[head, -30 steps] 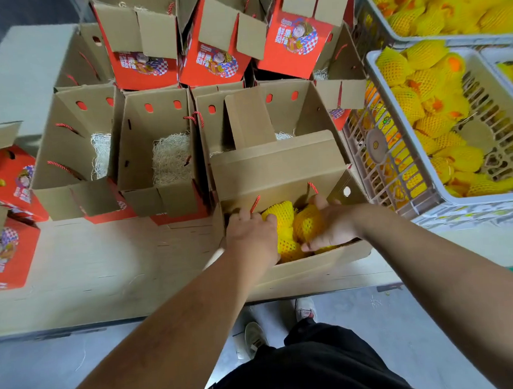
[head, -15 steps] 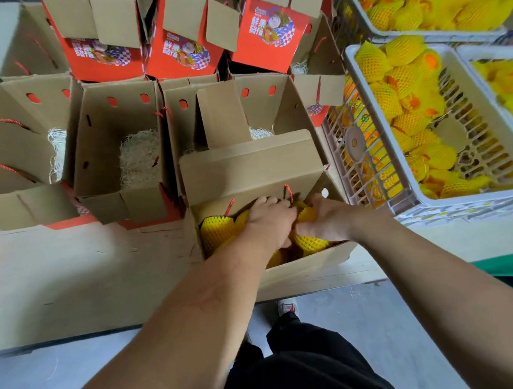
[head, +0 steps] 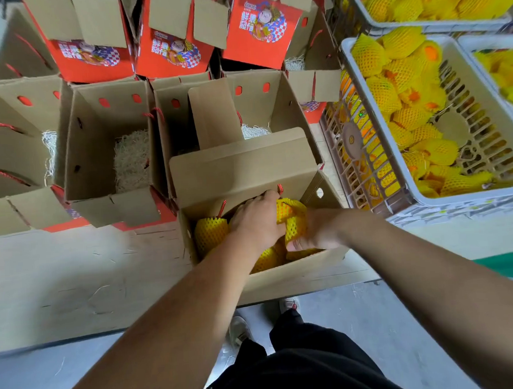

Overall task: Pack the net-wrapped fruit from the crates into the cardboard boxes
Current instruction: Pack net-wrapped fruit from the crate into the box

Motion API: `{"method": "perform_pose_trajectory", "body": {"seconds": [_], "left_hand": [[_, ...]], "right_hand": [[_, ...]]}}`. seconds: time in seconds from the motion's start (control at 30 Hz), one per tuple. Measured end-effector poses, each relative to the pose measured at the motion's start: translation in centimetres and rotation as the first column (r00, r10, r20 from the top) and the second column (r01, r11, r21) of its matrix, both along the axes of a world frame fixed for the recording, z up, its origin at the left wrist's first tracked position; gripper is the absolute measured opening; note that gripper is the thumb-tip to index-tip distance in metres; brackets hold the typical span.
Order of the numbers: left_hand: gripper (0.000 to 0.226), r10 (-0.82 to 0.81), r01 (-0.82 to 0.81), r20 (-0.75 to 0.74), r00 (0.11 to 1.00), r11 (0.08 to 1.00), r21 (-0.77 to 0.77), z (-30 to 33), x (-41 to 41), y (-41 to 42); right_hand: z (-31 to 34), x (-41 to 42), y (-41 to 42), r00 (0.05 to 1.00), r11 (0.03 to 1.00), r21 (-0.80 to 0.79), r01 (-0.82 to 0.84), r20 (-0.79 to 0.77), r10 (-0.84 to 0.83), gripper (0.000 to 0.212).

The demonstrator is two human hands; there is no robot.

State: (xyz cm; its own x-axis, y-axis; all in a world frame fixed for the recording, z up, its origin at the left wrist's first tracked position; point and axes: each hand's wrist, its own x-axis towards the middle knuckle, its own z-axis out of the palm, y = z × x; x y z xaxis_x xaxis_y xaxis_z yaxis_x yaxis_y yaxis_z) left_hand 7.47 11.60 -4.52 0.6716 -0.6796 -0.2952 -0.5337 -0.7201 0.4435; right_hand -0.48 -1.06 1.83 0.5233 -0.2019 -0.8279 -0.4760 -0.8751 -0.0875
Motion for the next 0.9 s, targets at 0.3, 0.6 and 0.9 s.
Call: {"method": "perform_pose_trajectory", "body": {"seconds": [0.3,0.6,0.9], "left_hand": [[0.024,-0.304,0.280,0.121,0.945,0.942,0.183,4.5,-1.2,7.4],[0.027,-0.415,0.322,0.196,0.889,0.868,0.377,1.4,-1.8,5.2],[0.033,-0.450,0.426,0.064,0.891,0.876,0.224,0.4,-0.7,5.7]], "right_hand": [[-1.5,0.7,1.8,0.995,0.995,0.001,-0.102,-0.006,0.102,0.039],[0.0,1.0,-0.1,0.996,0.995,-0.099,-0.018,-0.089,0.009,0.057],[-2.0,1.0,1.9,0.992,0.996,-0.018,-0.093,-0.085,0.091,0.093]]}}
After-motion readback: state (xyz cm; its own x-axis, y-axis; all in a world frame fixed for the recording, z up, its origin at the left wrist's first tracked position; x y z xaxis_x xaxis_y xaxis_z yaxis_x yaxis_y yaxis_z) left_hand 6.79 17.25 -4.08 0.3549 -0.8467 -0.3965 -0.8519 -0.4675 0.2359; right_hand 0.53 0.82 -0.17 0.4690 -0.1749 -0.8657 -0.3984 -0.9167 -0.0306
